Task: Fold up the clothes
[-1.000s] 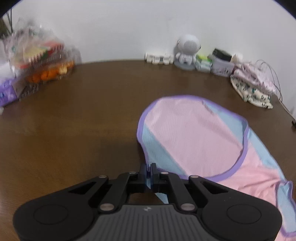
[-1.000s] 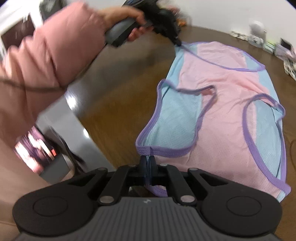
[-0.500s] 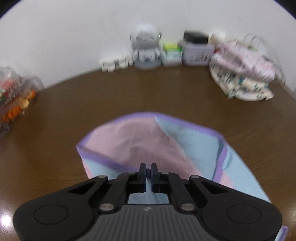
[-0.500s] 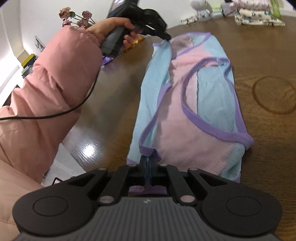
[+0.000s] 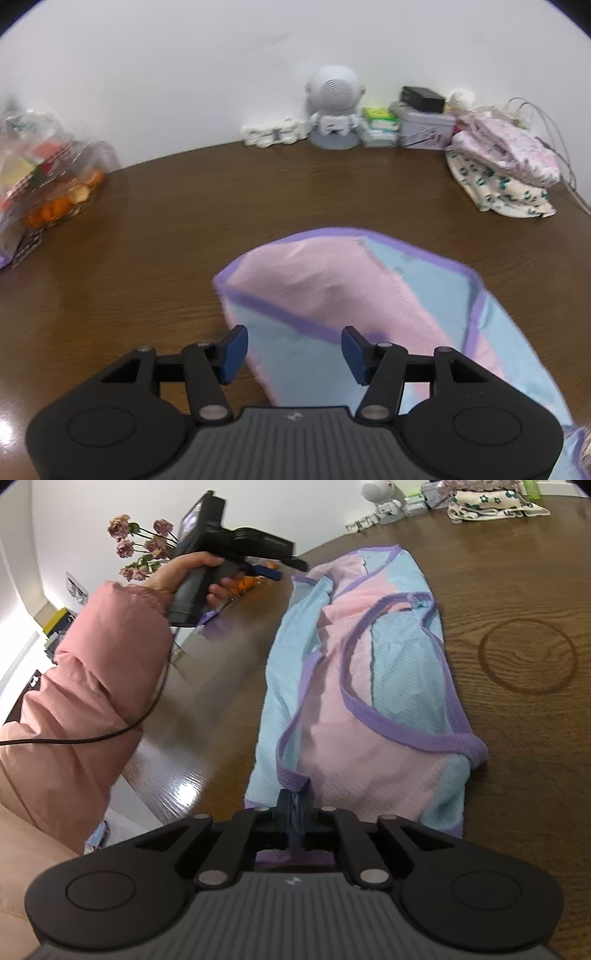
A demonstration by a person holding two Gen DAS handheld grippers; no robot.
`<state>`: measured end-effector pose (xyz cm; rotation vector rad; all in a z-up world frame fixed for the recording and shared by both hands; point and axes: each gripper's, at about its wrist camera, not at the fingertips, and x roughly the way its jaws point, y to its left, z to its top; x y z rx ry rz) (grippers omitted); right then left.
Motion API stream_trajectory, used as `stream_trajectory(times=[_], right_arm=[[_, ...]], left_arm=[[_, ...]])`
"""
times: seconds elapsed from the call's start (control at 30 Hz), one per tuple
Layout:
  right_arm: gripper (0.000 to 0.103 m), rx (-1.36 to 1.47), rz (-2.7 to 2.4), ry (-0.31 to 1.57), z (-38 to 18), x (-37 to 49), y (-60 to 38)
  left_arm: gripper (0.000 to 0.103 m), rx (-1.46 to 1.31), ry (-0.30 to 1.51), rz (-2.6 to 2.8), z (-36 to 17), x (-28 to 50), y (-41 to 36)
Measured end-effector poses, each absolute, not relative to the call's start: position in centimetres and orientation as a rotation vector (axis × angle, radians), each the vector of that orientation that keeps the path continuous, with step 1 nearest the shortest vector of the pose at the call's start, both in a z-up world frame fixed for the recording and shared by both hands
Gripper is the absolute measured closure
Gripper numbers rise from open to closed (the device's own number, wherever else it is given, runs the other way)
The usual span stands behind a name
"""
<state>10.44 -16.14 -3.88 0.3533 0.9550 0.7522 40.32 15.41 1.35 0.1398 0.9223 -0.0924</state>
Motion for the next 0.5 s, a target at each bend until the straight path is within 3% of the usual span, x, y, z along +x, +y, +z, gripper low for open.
stream_trajectory(times=[0.17,0.33,0.43,0.47,0.5], right_arm=[[0.083,0.312,0.726,0.843,-1.0,10.6,-17.3],[0.083,0.163,0.789,0.793,0.4,12.0,-13.9],[0.083,0.093,0.874,0.790,-0.4,12.7,-11.4],[0.083,0.088,0.895,0.794,-0.9,12.9,-10.9],[0.083,0.093,0.910,0.803,-1.4,13.2,-10.6]], left_arm=[[0.048,0.116,0.939,-0.055,-0.1,41.2,17.0],[0.051,0.118,0.932,-0.034,-1.5,42.9,16.9],[0.083,0.119,0.913,-0.062,-2.0,43.4,16.8],[0.099,0.124,0.913,-0.083,-2.1,43.5,16.8],[0.100,0.148,0.912,-0.094,-2.1,43.5,16.6]])
